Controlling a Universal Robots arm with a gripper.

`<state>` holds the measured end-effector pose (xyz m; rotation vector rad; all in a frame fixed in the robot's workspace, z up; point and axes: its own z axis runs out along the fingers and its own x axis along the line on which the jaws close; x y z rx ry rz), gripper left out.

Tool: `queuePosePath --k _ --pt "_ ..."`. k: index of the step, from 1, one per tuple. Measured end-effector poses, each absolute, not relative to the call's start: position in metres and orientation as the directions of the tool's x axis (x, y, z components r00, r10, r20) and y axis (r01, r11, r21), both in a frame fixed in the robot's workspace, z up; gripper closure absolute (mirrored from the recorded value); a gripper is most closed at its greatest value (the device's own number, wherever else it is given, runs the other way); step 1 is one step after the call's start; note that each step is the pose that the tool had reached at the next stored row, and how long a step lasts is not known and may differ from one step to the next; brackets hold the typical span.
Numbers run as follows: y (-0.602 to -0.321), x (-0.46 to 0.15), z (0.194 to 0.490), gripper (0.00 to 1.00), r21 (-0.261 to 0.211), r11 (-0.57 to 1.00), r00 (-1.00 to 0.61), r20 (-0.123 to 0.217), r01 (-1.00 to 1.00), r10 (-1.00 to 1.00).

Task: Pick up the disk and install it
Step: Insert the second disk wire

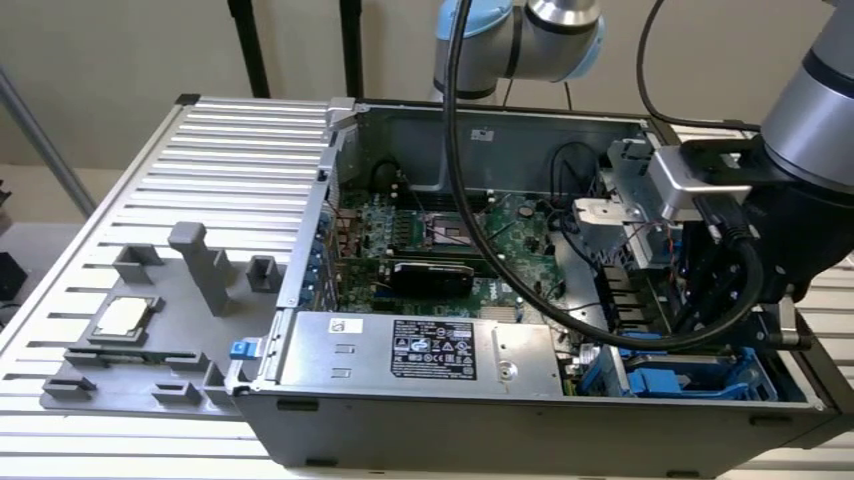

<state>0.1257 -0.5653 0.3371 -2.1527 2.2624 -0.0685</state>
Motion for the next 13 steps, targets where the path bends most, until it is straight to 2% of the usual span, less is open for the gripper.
queuePosePath --k 9,10,13 --pt "-0.5653 0.1257 0.3359 1.0 -0.044 0.049 -0.05 0.02 -0.998 -0.999" --pt "-0.5653 0.1257 0.3358 0.0 -0.044 0.049 -0.05 0.019 -0.998 -0.999" --pt "-0.5653 0.1257 0.3362 0.0 -0.044 0.049 -0.05 0.019 -0.998 -0.999"
